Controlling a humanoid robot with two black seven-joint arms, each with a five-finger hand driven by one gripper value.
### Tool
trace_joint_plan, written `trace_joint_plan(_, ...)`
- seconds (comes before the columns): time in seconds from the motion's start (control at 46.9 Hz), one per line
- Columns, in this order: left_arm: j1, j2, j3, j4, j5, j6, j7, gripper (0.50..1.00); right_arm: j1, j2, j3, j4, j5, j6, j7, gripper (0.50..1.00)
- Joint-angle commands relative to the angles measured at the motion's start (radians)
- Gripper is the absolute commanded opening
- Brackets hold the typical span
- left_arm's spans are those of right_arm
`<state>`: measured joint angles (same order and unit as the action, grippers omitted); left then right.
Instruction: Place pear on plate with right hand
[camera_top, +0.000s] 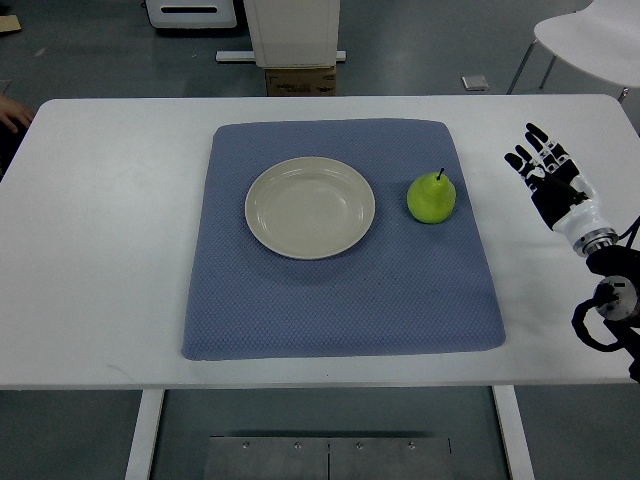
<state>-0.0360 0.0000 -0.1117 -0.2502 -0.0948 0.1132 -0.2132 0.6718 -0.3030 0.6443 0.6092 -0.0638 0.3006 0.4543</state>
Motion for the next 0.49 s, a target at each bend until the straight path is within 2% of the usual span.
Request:
trace_joint_plan(0.0,0.007,0.000,0.001,0.000,0.000,-0.001,0.000,1.000,0.002,0.002,0.000,0.000,-0.001,0.000,0.000,1.000)
trace_joint_plan(0.47,0.014,0.000,0.001,0.000,0.000,-0.003,0.000,1.000,-0.001,0.002,-0.005,-0.002,-0.001,-0.006,-0.006,1.000)
